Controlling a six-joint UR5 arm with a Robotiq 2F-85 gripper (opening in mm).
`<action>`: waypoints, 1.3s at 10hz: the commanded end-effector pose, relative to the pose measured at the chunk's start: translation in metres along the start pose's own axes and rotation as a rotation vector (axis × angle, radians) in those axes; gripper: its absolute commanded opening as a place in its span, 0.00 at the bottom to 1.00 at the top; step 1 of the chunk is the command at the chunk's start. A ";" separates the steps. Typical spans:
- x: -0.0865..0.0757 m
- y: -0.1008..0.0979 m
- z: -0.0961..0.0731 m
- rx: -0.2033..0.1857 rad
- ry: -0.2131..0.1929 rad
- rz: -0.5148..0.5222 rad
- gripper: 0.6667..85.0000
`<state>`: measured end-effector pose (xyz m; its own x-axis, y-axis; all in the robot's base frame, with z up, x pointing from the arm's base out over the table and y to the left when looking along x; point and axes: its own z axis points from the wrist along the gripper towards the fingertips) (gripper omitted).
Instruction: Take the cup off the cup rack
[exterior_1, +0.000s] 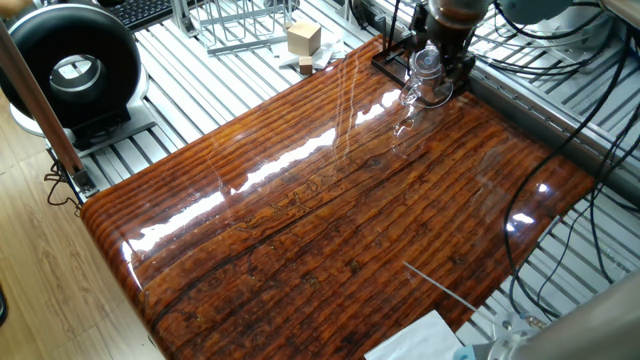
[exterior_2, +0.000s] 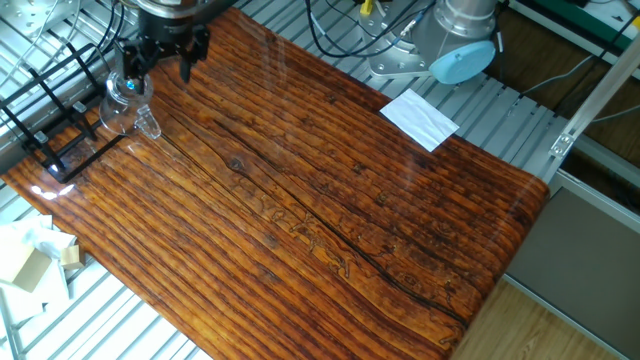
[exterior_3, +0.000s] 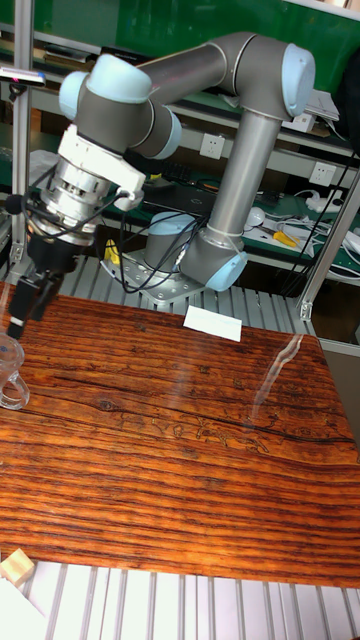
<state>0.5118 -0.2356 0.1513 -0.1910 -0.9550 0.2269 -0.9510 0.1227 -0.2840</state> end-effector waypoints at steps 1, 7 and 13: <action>0.014 -0.004 -0.001 0.010 0.047 -0.056 0.84; -0.005 -0.017 -0.006 -0.008 0.069 -0.066 0.74; -0.031 -0.013 -0.007 -0.026 -0.013 -0.031 0.91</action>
<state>0.5269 -0.2198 0.1573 -0.1504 -0.9486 0.2785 -0.9645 0.0789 -0.2520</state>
